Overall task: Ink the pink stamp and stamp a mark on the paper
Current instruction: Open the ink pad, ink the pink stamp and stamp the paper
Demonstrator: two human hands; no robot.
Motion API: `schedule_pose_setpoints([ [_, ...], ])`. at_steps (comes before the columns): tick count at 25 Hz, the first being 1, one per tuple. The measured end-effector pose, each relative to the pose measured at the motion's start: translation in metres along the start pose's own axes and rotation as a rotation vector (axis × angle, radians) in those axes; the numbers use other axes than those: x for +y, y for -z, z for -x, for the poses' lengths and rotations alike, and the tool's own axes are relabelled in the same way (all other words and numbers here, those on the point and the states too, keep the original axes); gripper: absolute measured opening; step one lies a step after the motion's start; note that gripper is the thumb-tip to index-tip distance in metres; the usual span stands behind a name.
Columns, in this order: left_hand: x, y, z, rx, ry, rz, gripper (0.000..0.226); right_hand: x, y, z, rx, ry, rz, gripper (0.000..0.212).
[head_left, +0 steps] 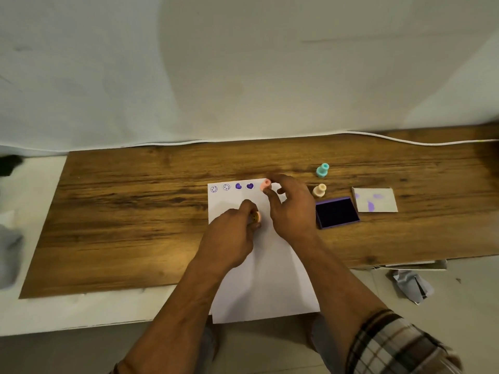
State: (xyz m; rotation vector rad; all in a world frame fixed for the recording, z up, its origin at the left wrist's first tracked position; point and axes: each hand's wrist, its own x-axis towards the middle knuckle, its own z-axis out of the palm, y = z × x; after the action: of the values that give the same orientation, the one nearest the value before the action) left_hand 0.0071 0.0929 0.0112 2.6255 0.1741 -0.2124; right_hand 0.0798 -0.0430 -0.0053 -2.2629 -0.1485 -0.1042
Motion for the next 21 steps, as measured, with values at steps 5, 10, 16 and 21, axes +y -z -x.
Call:
schedule_pose_setpoints([
  [5,-0.005,-0.001,-0.004,0.009,-0.014,0.004,0.035,0.002,-0.019,-0.017,-0.019,-0.031,0.031,0.024],
  [10,-0.003,0.005,-0.004,0.023,-0.033,0.012,0.030,0.005,-0.021,-0.024,-0.020,-0.048,-0.038,0.023],
  [16,-0.004,0.002,-0.005,0.025,-0.030,0.007,0.031,0.005,-0.021,-0.024,0.021,-0.021,-0.036,0.022],
  [21,-0.006,-0.001,-0.005,0.023,-0.027,0.004,0.031,0.004,-0.022,-0.024,0.016,-0.002,0.025,0.022],
])
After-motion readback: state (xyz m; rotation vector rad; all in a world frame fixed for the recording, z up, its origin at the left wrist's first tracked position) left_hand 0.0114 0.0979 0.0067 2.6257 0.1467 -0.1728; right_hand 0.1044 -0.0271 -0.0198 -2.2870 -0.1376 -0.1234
